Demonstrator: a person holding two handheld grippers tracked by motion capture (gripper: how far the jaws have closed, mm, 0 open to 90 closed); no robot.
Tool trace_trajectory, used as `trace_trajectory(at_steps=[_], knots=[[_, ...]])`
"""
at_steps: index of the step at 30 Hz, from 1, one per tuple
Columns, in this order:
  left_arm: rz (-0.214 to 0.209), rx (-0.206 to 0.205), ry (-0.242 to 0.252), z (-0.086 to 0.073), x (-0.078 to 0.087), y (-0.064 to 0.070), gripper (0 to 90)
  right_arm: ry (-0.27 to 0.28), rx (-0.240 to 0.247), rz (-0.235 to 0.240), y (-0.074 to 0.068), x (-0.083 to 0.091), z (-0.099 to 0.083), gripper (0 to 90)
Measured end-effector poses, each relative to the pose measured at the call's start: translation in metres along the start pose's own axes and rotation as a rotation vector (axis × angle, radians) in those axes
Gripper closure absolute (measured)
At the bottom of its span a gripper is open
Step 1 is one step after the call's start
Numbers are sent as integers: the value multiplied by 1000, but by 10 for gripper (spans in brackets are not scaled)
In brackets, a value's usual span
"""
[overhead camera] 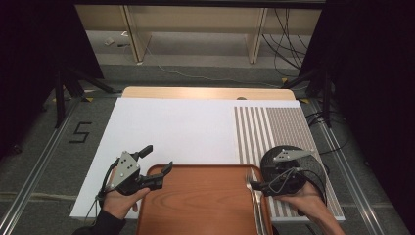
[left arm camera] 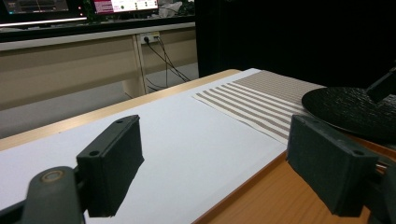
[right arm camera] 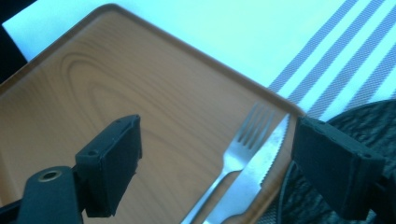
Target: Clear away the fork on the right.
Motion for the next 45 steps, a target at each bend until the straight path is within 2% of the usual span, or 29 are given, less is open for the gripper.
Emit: trace_trajectory(at_steps=[4, 13, 45], knots=[[-1, -1, -2, 0, -1, 1, 179, 9, -12, -26, 6, 3, -2, 173], [0, 3, -4, -1, -1, 0, 179, 37, -46, -48, 17, 11, -6, 170], [-7, 4, -4, 0, -2, 1, 173, 50, -115, -129, 45, 30, -23, 168]])
Point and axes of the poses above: each handheld gripper's, and its own axes: x roughly backward along the jaws, z roughly out of its top, y roughly to its right, the point moved 5 cm from there along -x, roughly forward along the jaws, and after that the axes turned 14 degrees about x, right-handed, at the moved point
